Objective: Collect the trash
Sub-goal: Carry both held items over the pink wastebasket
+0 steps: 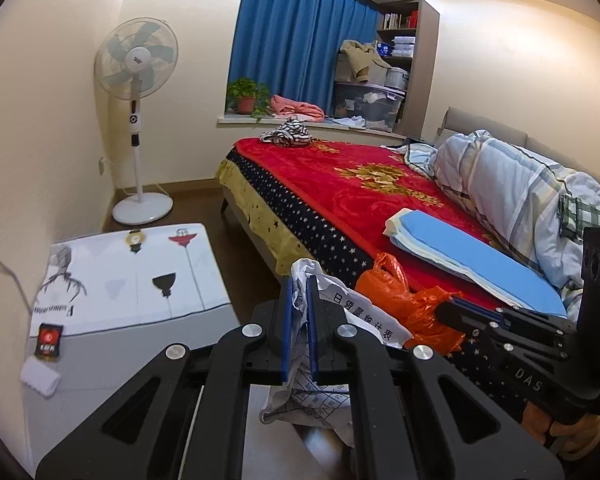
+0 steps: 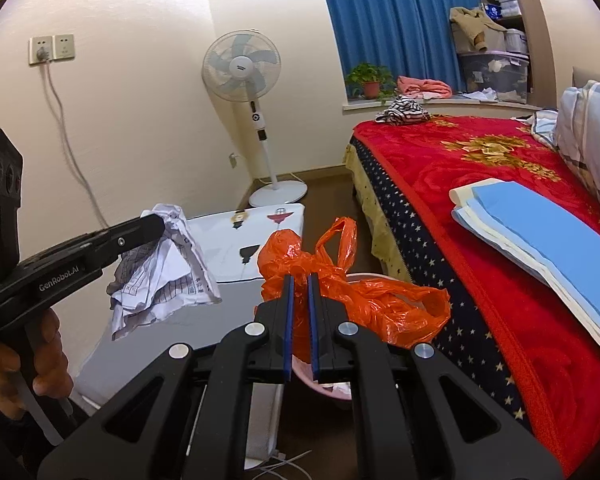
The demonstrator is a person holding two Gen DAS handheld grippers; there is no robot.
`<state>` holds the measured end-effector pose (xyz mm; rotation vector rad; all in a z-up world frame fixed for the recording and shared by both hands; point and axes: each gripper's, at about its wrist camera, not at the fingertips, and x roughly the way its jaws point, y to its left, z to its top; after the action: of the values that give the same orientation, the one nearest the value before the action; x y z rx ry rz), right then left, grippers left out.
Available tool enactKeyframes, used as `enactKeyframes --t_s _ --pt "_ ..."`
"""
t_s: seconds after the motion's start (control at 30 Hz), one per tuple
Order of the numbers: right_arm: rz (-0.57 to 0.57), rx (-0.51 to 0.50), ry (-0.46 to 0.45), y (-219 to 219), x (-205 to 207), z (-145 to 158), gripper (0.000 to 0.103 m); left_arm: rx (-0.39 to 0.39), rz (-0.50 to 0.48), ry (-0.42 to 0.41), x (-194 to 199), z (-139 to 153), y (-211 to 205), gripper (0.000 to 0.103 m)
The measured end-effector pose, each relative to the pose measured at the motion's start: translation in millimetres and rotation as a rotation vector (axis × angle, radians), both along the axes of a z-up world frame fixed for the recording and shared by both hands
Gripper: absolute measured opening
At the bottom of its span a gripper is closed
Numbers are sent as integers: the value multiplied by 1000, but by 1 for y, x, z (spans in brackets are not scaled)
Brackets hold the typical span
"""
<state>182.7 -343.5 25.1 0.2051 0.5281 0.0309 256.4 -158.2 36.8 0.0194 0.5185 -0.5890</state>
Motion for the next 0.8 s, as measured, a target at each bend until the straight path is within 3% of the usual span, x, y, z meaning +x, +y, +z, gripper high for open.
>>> enactKeyframes --t_s 0.33,0.8 --pt "-42 7 31 -26 38 -22 7 7 -22 32 37 -18 -32 7" --pt "-61 12 100 -53 113 -67 7 64 1 119 114 -76 -73 7"
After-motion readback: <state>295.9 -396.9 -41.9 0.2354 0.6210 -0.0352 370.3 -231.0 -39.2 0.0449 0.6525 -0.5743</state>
